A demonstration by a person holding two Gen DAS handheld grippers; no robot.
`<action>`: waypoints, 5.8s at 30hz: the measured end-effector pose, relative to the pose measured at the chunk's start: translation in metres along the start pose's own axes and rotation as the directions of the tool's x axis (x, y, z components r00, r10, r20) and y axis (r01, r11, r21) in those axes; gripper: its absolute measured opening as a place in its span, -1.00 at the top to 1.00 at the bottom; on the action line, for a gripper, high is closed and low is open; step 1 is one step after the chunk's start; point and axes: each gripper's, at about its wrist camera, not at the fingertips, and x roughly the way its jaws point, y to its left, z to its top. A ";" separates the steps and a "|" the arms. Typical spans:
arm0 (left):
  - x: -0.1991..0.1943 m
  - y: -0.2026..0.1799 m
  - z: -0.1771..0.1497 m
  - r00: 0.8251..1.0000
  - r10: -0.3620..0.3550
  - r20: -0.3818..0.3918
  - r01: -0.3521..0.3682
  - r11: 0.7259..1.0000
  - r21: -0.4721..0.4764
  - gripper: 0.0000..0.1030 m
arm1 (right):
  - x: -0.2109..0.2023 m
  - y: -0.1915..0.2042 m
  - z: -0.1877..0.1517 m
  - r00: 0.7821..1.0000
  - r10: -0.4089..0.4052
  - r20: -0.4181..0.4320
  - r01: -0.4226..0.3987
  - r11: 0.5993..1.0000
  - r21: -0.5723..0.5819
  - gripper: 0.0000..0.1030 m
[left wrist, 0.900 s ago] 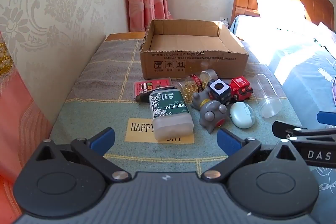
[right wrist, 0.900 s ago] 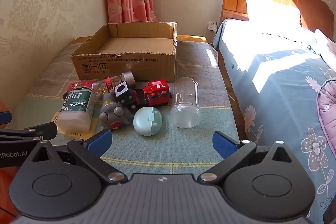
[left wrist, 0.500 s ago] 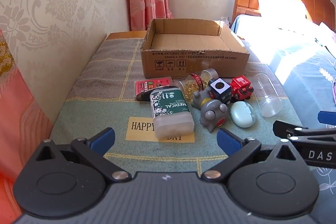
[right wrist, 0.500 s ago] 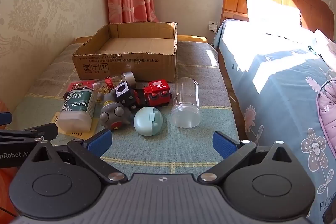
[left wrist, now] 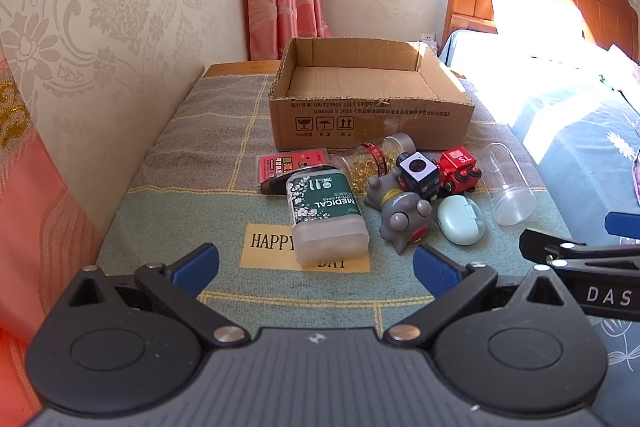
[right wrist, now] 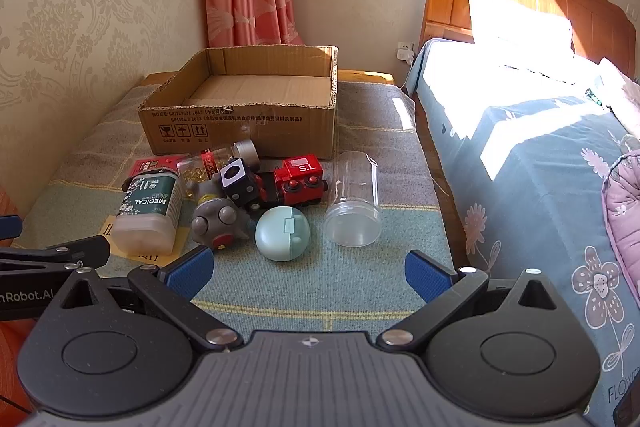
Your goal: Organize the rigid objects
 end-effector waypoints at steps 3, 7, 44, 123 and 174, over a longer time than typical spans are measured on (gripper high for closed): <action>-0.001 0.000 0.000 1.000 0.000 0.000 0.000 1.000 -0.003 -0.99 | 0.001 0.000 0.001 1.000 -0.002 0.001 0.002 1.000 -0.001 -1.00; -0.002 0.000 0.001 1.000 0.000 0.001 0.000 1.000 -0.004 -0.99 | -0.002 0.001 0.003 1.000 -0.004 0.005 0.004 1.000 -0.002 -1.00; -0.005 0.000 0.001 1.000 -0.003 0.013 0.003 1.000 -0.004 -0.99 | -0.007 0.001 0.002 0.999 -0.015 0.030 0.016 1.000 -0.010 -1.00; 0.141 0.023 0.004 0.992 -0.033 -0.120 0.033 0.999 0.002 -0.99 | 0.116 -0.015 -0.031 0.984 0.151 -0.098 -0.167 0.969 -0.181 -1.00; 0.121 0.035 0.003 0.990 -0.135 -0.051 0.138 0.989 0.061 -0.26 | 0.118 0.016 -0.020 0.991 0.130 -0.009 -0.129 0.964 -0.234 -0.12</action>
